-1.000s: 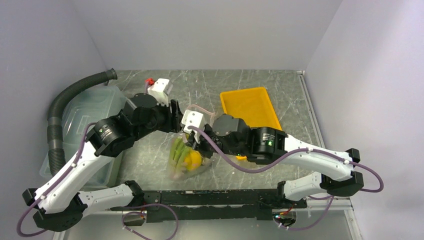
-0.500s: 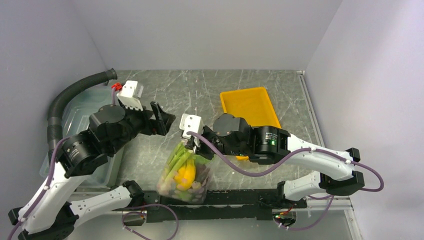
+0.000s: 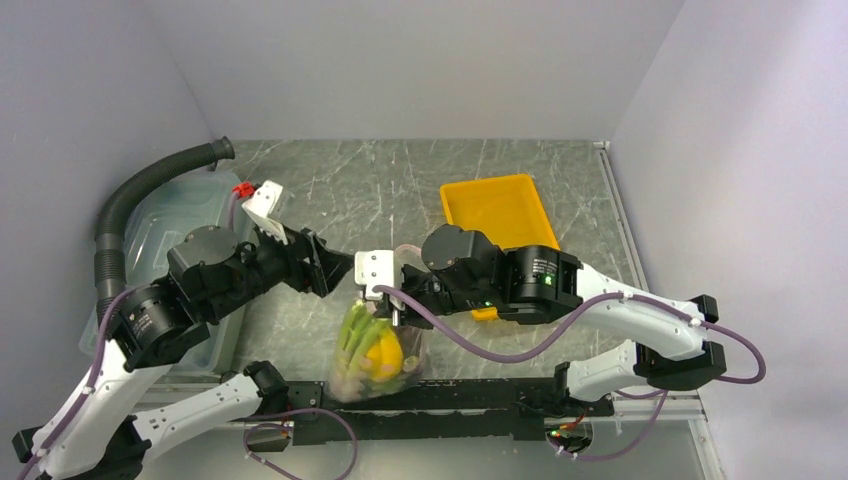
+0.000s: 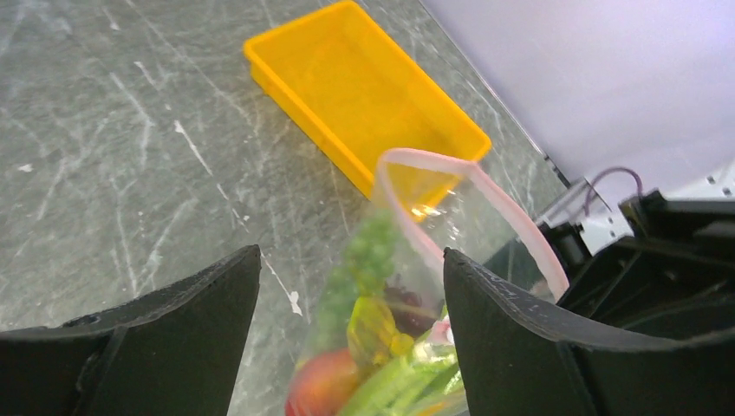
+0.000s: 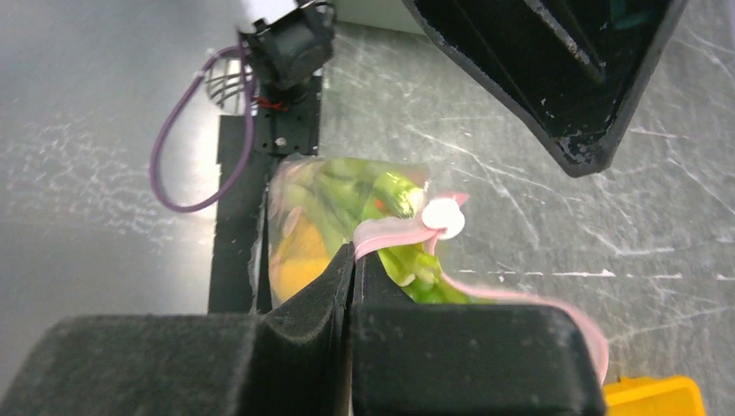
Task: Place the food in the zip-top bag and seal the zipper
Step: Adjust the zipper food storage bag at the center of the board.
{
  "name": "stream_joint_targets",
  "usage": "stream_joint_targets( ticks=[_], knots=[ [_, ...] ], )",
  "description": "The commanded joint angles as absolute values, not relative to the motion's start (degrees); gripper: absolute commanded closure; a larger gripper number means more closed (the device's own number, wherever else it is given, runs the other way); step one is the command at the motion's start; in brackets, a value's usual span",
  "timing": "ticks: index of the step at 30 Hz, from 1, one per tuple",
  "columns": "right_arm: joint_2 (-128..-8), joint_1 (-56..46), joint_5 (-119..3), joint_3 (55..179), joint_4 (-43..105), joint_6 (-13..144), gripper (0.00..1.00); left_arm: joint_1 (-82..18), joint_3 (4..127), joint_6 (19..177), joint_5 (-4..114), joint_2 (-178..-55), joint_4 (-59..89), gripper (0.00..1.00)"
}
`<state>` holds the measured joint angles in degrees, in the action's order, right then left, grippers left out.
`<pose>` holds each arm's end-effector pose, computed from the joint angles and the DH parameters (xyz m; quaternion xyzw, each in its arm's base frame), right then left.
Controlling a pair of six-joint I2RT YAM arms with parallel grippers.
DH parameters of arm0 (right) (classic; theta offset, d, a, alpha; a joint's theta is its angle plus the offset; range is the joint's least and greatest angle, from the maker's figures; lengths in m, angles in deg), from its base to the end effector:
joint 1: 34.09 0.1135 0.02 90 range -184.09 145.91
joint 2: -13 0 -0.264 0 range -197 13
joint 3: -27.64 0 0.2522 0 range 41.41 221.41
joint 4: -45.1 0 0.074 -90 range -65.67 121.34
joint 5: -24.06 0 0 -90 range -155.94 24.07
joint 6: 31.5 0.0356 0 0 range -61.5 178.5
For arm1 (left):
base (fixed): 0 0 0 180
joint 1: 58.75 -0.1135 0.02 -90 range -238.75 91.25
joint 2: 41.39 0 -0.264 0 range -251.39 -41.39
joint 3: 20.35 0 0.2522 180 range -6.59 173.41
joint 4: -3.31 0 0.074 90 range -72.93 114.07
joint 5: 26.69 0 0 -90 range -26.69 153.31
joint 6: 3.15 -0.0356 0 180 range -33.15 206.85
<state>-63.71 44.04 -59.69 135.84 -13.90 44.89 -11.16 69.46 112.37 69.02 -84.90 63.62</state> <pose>0.0520 0.2664 0.4516 -0.6324 0.5741 0.3159 0.4131 0.0761 -0.0780 0.4511 0.1206 0.7784 -0.3347 0.5173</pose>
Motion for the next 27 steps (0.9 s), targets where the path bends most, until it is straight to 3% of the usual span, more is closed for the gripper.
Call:
stream_joint_targets(
  ticks=[1,13,27],
  knots=[
    [-62.2,44.2,-51.7,141.1,-15.5,41.1,1.00,-11.0,66.7,107.7,58.8,-82.5,58.1,0.20],
    [-64.1,44.2,-42.0,144.8,-23.0,38.7,1.00,-11.0,61.2,103.1,28.7,-81.8,52.1,0.28],
    [-61.8,44.2,-39.7,140.2,-23.4,37.9,1.00,-10.9,57.3,102.2,23.0,-79.5,54.4,0.24]
  ],
)
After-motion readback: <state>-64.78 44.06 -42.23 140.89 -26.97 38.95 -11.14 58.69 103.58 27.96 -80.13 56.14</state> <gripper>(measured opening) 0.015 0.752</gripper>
